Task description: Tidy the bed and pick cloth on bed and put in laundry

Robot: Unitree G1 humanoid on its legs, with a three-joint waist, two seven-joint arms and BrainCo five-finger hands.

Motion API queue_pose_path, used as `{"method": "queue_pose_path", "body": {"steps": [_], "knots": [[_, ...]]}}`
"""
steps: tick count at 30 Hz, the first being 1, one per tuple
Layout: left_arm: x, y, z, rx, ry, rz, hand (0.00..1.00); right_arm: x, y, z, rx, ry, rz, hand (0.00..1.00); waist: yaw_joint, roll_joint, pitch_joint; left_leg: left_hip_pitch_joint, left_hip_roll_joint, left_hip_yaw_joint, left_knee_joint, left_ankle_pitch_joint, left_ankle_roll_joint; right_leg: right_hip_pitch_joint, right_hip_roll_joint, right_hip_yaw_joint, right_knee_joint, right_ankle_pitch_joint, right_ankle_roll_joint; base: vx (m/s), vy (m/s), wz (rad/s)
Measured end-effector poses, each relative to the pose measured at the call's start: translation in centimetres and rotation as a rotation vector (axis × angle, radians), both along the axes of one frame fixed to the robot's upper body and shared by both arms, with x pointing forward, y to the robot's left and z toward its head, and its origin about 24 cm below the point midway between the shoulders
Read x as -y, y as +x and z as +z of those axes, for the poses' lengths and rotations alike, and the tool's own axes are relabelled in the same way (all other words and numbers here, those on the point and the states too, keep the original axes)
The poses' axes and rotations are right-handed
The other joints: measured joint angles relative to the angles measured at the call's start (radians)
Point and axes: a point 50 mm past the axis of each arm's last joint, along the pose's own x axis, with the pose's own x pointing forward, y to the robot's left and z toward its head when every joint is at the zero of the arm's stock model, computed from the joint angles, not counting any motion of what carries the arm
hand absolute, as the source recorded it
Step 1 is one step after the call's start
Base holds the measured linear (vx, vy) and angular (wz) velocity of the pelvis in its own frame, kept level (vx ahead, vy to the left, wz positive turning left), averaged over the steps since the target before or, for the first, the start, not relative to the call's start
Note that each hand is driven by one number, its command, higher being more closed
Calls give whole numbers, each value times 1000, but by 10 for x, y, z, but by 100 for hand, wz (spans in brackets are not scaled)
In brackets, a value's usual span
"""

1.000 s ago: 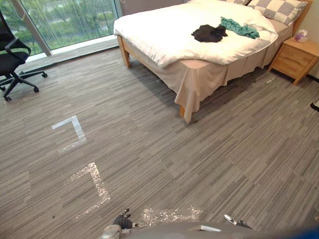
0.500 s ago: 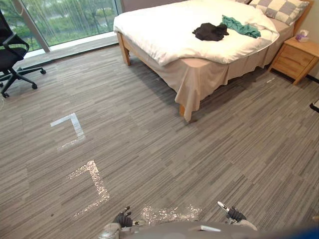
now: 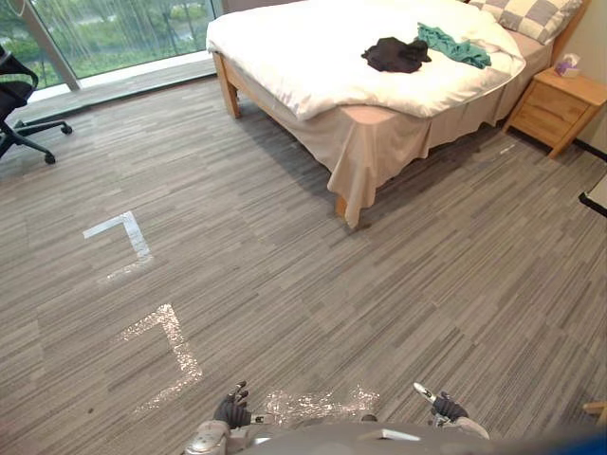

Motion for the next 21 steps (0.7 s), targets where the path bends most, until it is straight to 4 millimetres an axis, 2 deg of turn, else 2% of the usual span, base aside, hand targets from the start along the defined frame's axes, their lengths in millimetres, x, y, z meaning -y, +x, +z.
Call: {"method": "queue_pose_path", "body": {"steps": [1, 2, 4, 6, 7, 9, 11, 12, 13, 14, 15, 16, 17, 18, 19, 21], "knots": [[0, 2, 0, 2, 8, -15, 0, 1, 1, 0, 3, -1, -6, 0, 0, 1, 4, -7, 0, 3, 3, -1, 1, -21, -2, 0, 28, -14, -12, -34, -28, -6], [0, 10, 2, 17, 24, -44, 0, 4, 6, 2, 22, -10, -39, 0, -3, 1, 35, -23, 1, 7, 29, -12, 5, -97, -20, 0, 183, -88, -11, -20, -19, -5], [0, 15, 3, 25, 34, -71, 0, 5, 10, 4, 37, -13, -68, 0, 2, -2, 59, -31, -1, 21, 52, -23, 17, -170, -43, -6, 337, -139, 5, -28, -8, -18], [-5, 20, 5, 33, 55, -87, 0, 2, 21, 6, 65, 0, -95, 0, -2, -15, 97, -36, 3, 91, 71, -26, 13, -291, -88, -59, 550, -163, 19, -44, 8, -43], [-8, 22, 7, 37, 73, -103, 0, -1, 24, 6, 70, 9, -101, 0, -4, -21, 103, -41, 6, 120, 76, -29, 8, -321, -108, -106, 580, -177, 1, -5, 9, -40], [-13, 31, 10, 56, 104, -101, 0, -8, 29, 7, 79, 25, -103, 0, -2, -41, 113, -71, 31, 154, 112, -56, -17, -348, -115, -157, 525, -182, -10, 48, -78, -58], [-8, 44, 13, 83, 113, -112, 0, -5, 35, 9, 104, 34, -133, 0, -5, -17, 149, -85, 91, 174, 145, -86, -33, -369, -84, -155, 443, -173, -11, 75, -144, -63], [-3, 53, 14, 105, 106, -119, 0, 1, 39, 12, 132, 30, -156, 0, -7, 9, 169, -87, 137, 185, 150, -101, -52, -396, -57, -130, 394, -146, -6, 197, -276, -56], [3, 59, 15, 122, 99, -119, 0, 8, 41, 14, 148, 20, -162, 0, -17, 24, 179, -86, 178, 197, 149, -113, -77, -433, -47, -95, 327, -88, 2, 243, -298, -45], [5, 61, 16, 129, 97, -119, 0, 10, 41, 14, 149, 18, -157, 0, -32, 18, 181, -83, 193, 201, 151, -123, -92, -458, -58, -70, 292, -47, 21, 363, -366, -25], [5, 62, 16, 130, 111, -126, 0, 8, 35, 12, 130, 28, -151, 0, -43, -4, 185, -62, 197, 210, 151, -137, -118, -476, -85, -42, 266, -20, 44, 418, -359, -31], [8, 65, 16, 135, 113, -127, 0, 6, 28, 9, 102, 46, -159, 0, -42, -6, 198, -7, 229, 242, 153, -153, -145, -474, -76, -63, 325, 42, -25, 416, -354, -38], [13, 66, 16, 133, 101, -136, 0, 9, 27, 9, 96, 38, -151, 0, -48, 14, 207, 8, 254, 248, 163, -142, -143, -487, -56, -64, 393, -16, -34, 413, -343, -44], [18, 66, 15, 126, 95, -146, 0, 9, 24, 8, 86, 38, -154, 0, -65, 13, 206, 23, 268, 237, 204, -114, -138, -506, -58, -59, 502, -84, -63, 399, -340, -29], [23, 65, 14, 110, 88, -159, 0, 9, 14, 5, 58, 43, -171, 0, -69, 25, 200, 42, 286, 217, 261, -86, -136, -498, -55, -63, 585, -154, -101, 428, -356, -20], [28, 65, 13, 102, 86, -192, 0, 15, 6, 4, 29, 32, -178, 0, -82, 61, 169, 13, 326, 171, 392, -40, -132, -470, -26, -69, 619, -226, -130, 476, -341, -18]]}}
